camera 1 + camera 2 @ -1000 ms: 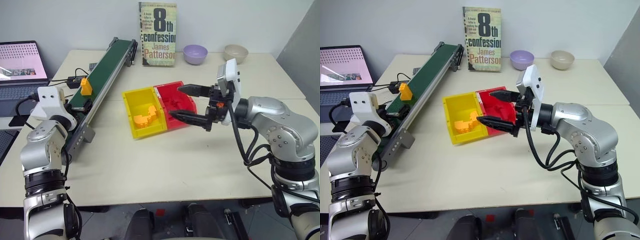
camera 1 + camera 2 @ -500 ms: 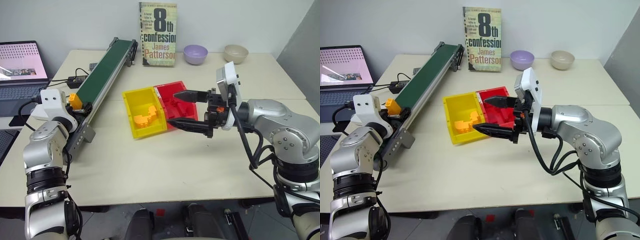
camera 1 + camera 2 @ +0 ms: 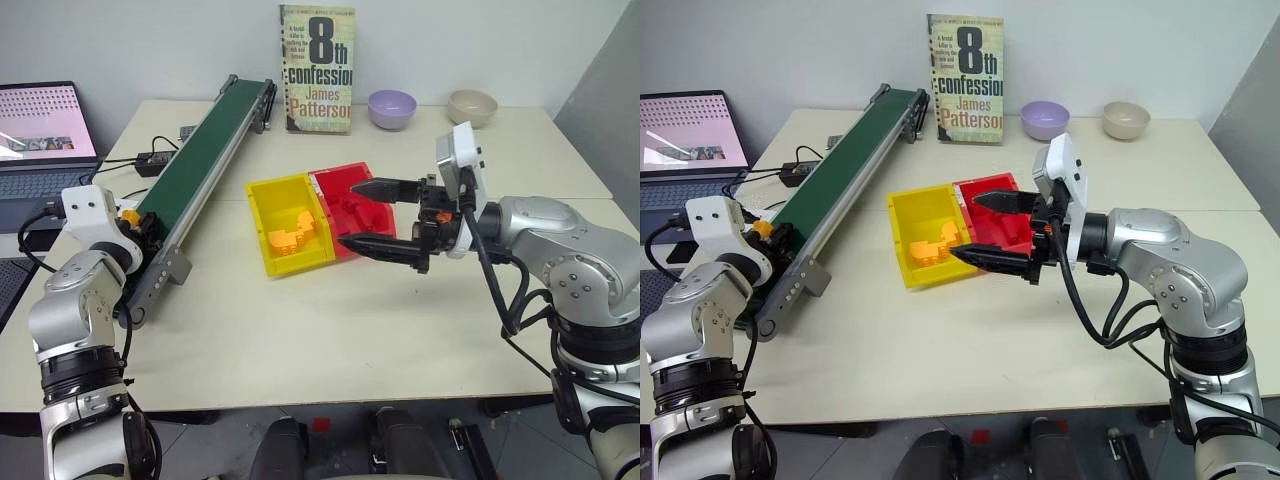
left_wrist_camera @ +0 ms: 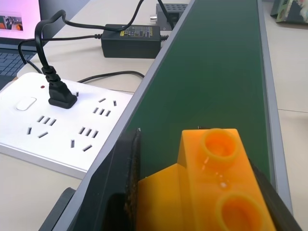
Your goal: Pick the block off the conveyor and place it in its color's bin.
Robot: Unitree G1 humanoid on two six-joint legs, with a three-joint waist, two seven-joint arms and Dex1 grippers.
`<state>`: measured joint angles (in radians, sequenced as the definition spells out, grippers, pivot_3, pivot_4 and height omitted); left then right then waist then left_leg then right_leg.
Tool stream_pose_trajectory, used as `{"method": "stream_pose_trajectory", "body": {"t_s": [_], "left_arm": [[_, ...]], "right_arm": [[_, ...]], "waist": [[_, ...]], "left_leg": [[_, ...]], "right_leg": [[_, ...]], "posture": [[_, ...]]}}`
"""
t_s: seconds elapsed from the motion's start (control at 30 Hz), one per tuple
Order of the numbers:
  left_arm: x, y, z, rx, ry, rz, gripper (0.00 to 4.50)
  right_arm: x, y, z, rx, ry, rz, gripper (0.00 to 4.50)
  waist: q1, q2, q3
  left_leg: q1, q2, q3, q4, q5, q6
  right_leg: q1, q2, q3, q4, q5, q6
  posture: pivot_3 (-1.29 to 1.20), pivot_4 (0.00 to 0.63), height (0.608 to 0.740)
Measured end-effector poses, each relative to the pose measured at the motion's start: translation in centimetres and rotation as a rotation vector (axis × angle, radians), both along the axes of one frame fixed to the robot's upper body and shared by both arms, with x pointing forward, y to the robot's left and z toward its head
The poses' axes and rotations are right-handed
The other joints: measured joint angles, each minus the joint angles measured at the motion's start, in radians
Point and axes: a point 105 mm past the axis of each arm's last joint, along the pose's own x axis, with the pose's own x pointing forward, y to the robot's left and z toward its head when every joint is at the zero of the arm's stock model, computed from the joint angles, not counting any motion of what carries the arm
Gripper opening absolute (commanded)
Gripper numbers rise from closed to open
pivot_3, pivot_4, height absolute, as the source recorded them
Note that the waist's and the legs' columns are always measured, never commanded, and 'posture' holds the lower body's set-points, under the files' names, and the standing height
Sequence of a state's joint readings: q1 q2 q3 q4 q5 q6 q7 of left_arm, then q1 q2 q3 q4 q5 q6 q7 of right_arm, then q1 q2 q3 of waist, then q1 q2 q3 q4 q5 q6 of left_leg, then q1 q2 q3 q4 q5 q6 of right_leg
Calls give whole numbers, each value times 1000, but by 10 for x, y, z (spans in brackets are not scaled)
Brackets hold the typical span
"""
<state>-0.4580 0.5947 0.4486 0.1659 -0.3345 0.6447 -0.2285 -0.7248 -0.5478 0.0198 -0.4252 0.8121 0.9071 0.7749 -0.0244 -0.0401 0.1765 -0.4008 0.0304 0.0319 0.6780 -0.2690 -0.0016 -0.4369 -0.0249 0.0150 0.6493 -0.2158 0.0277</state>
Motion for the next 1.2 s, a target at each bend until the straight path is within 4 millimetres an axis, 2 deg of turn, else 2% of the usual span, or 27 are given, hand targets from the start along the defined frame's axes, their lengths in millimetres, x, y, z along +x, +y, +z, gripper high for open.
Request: {"method": "stream_pose_trajectory", "body": {"t_s": [0.17, 0.2, 0.33, 0.4, 0.47, 0.5, 0.57, 0.63, 0.7, 0.77, 0.83, 1.0, 1.13, 1.2], "left_arm": [[7, -9, 9, -6, -18, -43, 1493], [13, -19, 13, -2, -23, -85, 1493], [36, -72, 42, 40, -67, -335, 1493], [45, -114, 57, 83, -86, -521, 1493], [49, -145, 63, 123, -91, -661, 1493], [51, -164, 62, 151, -85, -749, 1493], [51, -184, 55, 193, -65, -851, 1493], [55, -202, 40, 240, -19, -940, 1493], [59, -209, 27, 275, 17, -976, 1493], [62, -206, 21, 293, 35, -983, 1493], [65, -203, 19, 303, 40, -989, 2195], [68, -201, 21, 310, 33, -997, 3103], [70, -200, 30, 310, 8, -989, 3841], [71, -193, 33, 323, 10, -976, 4282]], "right_arm": [[5, -7, -1, 15, 4, -60, 4500], [6, -11, -2, 16, 1, -90, 4500], [11, -20, -8, 2, -9, -187, 4500], [14, -28, -8, -10, -35, -264, 4500], [11, -33, -9, -16, -53, -303, 4500], [8, -36, -12, -32, -58, -323, 4500], [3, -37, -17, -55, -60, -336, 4500], [-2, -39, -25, -86, -55, -364, 4500], [-6, -39, -30, -97, -53, -387, 4500], [-10, -40, -34, -107, -49, -409, 4500], [-12, -41, -37, -108, -42, -432, 4500], [-15, -42, -37, -100, -39, -460, 4500], [-15, -43, -35, -96, -40, -465, 4500], [-12, -43, -32, -93, -45, -462, 4500]], "waist": [[3, 0, 0], [8, 0, 0], [23, 0, 0], [27, 0, 0], [25, 0, 0], [26, 0, 0], [22, 0, 0], [18, 0, 0], [14, 0, 0], [11, 0, 0], [11, 0, 0], [13, 0, 0], [15, 0, 0], [13, 0, 0]], "left_leg": [[0, 0, 0, 0, 0, 0], [-1, -1, -1, 0, 0, 0], [-2, -2, 0, 0, 0, 0], [-2, -3, 0, 0, 0, 0], [-2, -3, 1, 0, 0, 0], [-2, -3, 1, 0, 0, 0], [-2, -3, 1, 0, 0, 0], [-2, -3, 2, 0, 0, 0], [-2, -3, 1, -1, 0, 0], [-2, -2, 0, 0, 0, 0], [-2, -1, -1, 0, 0, 0], [-2, -1, 0, 0, 0, 0], [-2, -1, 1, 0, 0, 0], [-2, -2, 1, 0, 0, 0]], "right_leg": [[0, 0, 0, 0, 0, 0], [0, 1, -1, 0, 0, 0], [0, 3, -1, -2, 0, 0], [0, 3, 0, -2, 0, 0], [0, 3, 1, -3, 0, 0], [0, 3, 0, -3, 0, 0], [-1, 4, 1, -3, 0, 0], [-1, 6, 1, -3, 0, 0], [-2, 8, 1, -2, 0, 0], [-2, 10, 0, -2, -1, -1], [-2, 11, 0, -1, -1, -1], [-1, 10, 1, -2, -1, -1], [-1, 8, 1, -2, -1, 0], [-1, 8, 2, -2, -1, 0]], "posture": [[0, 150, 740], [0, 150, 740], [0, 150, 740], [0, 150, 740], [0, 150, 740], [0, 150, 740], [0, 150, 740], [0, 150, 740], [0, 150, 740], [0, 150, 740], [0, 150, 740], [0, 150, 740], [0, 150, 740], [0, 150, 740]]}}
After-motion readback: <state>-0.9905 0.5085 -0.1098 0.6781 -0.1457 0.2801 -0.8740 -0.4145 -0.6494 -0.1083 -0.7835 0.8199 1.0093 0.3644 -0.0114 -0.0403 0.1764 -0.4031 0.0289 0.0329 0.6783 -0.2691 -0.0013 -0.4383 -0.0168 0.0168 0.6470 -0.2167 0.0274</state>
